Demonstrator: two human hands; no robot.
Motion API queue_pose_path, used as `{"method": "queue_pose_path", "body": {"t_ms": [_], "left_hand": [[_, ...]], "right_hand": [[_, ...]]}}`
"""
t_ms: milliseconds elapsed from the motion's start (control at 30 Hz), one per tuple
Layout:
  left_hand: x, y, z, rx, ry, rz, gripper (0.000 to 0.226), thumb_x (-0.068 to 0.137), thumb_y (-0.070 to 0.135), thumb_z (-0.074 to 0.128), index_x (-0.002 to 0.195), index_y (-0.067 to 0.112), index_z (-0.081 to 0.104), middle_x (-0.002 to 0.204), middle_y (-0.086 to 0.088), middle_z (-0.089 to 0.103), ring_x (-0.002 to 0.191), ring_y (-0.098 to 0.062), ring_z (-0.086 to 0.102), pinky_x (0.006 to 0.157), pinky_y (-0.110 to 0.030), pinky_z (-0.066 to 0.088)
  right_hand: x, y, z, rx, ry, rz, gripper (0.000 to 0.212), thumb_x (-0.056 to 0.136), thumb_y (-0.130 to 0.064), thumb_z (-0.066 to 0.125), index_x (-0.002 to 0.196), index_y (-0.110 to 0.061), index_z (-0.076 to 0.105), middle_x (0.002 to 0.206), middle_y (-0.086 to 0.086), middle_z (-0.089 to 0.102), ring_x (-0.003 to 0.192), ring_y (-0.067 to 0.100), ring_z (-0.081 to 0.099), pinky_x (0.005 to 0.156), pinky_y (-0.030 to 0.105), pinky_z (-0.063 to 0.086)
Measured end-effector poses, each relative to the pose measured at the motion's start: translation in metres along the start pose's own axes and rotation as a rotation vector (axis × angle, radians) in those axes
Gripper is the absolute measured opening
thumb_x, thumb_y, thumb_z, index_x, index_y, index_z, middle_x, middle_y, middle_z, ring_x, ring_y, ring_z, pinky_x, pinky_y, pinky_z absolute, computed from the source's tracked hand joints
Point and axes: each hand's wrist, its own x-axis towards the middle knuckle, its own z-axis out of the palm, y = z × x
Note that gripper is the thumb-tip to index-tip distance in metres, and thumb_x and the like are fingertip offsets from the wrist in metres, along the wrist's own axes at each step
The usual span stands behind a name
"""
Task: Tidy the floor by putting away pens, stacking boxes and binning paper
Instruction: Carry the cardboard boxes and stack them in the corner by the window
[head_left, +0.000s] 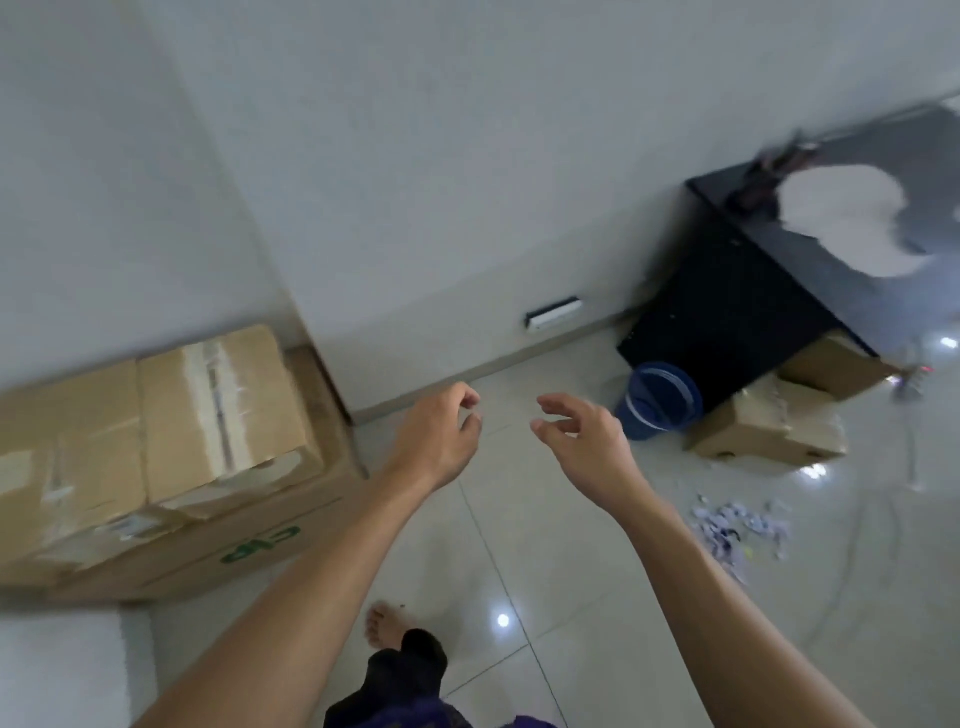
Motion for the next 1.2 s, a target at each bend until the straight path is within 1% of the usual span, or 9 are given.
{"method": "queue_pose_path", "body": {"t_ms": [133, 233, 300, 467, 600, 700, 867, 1033, 1200], "left_hand": [[-0.027, 0.091, 0.059, 0.011, -0.077, 0.115, 0.023, 0.094, 0.026, 0.058, 0.115, 0.018, 0.065, 0.116, 0.002, 0.07, 0.108, -0.02, 0.064, 0.091, -0.031, 0.048], [-0.062, 0.146, 0.109, -0.004, -0.152, 0.186, 0.021, 0.093, 0.029, 0.058, 0.112, 0.022, 0.065, 0.112, 0.005, 0.071, 0.101, -0.019, 0.066, 0.088, -0.032, 0.051], [-0.084, 0.175, 0.142, 0.0, -0.202, 0.214, 0.021, 0.094, 0.031, 0.057, 0.112, 0.023, 0.064, 0.111, 0.006, 0.071, 0.097, -0.017, 0.065, 0.085, -0.03, 0.051], [-0.121, 0.248, 0.206, 0.029, -0.305, 0.307, 0.021, 0.096, 0.031, 0.056, 0.113, 0.023, 0.064, 0.111, 0.007, 0.069, 0.093, -0.012, 0.061, 0.08, -0.024, 0.045], [-0.126, 0.301, 0.244, 0.048, -0.365, 0.41, 0.019, 0.094, 0.031, 0.055, 0.11, 0.025, 0.064, 0.111, 0.008, 0.067, 0.095, -0.012, 0.062, 0.082, -0.026, 0.048], [-0.124, 0.335, 0.268, 0.048, -0.409, 0.473, 0.019, 0.095, 0.031, 0.055, 0.11, 0.025, 0.063, 0.112, 0.008, 0.065, 0.097, -0.011, 0.061, 0.084, -0.027, 0.049], [-0.099, 0.373, 0.316, 0.081, -0.492, 0.503, 0.02, 0.094, 0.031, 0.056, 0.112, 0.024, 0.064, 0.115, 0.007, 0.065, 0.101, -0.013, 0.062, 0.09, -0.034, 0.053], [-0.04, 0.401, 0.371, 0.068, -0.537, 0.473, 0.022, 0.094, 0.032, 0.056, 0.114, 0.025, 0.063, 0.117, 0.007, 0.064, 0.099, -0.012, 0.061, 0.088, -0.033, 0.053], [0.032, 0.433, 0.418, 0.039, -0.561, 0.384, 0.023, 0.094, 0.034, 0.057, 0.115, 0.025, 0.063, 0.111, 0.008, 0.065, 0.091, -0.008, 0.062, 0.081, -0.031, 0.054]], "right_hand": [[-0.059, 0.067, -0.076, 0.047, 0.13, 0.074, 0.035, 0.096, -0.032, 0.068, 0.129, -0.024, 0.067, 0.123, -0.011, 0.067, 0.102, 0.005, 0.064, 0.082, 0.021, 0.049], [-0.108, 0.117, -0.124, 0.083, 0.205, 0.142, 0.034, 0.095, -0.032, 0.07, 0.128, -0.023, 0.068, 0.122, -0.009, 0.068, 0.102, 0.007, 0.066, 0.088, 0.028, 0.054], [-0.138, 0.148, -0.152, 0.104, 0.237, 0.187, 0.034, 0.095, -0.031, 0.07, 0.127, -0.022, 0.068, 0.121, -0.009, 0.069, 0.101, 0.007, 0.067, 0.085, 0.026, 0.053], [-0.202, 0.216, -0.217, 0.145, 0.335, 0.262, 0.032, 0.093, -0.033, 0.071, 0.124, -0.025, 0.069, 0.119, -0.007, 0.07, 0.1, 0.007, 0.068, 0.09, 0.034, 0.057], [-0.236, 0.253, -0.257, 0.2, 0.437, 0.311, 0.032, 0.093, -0.034, 0.071, 0.123, -0.024, 0.07, 0.116, -0.006, 0.071, 0.099, 0.007, 0.069, 0.082, 0.026, 0.054], [-0.25, 0.278, -0.279, 0.229, 0.486, 0.351, 0.033, 0.094, -0.035, 0.071, 0.124, -0.023, 0.07, 0.115, -0.005, 0.071, 0.101, 0.008, 0.069, 0.081, 0.024, 0.052], [-0.244, 0.32, -0.308, 0.282, 0.518, 0.425, 0.033, 0.094, -0.035, 0.069, 0.125, -0.023, 0.07, 0.116, -0.006, 0.07, 0.103, 0.008, 0.068, 0.091, 0.033, 0.056], [-0.194, 0.357, -0.351, 0.264, 0.484, 0.477, 0.034, 0.095, -0.035, 0.068, 0.128, -0.025, 0.068, 0.119, -0.005, 0.069, 0.1, 0.007, 0.068, 0.086, 0.028, 0.054], [-0.129, 0.391, -0.405, 0.254, 0.445, 0.546, 0.035, 0.094, -0.037, 0.07, 0.127, -0.023, 0.068, 0.118, -0.003, 0.07, 0.104, 0.012, 0.067, 0.091, 0.031, 0.053]]}}
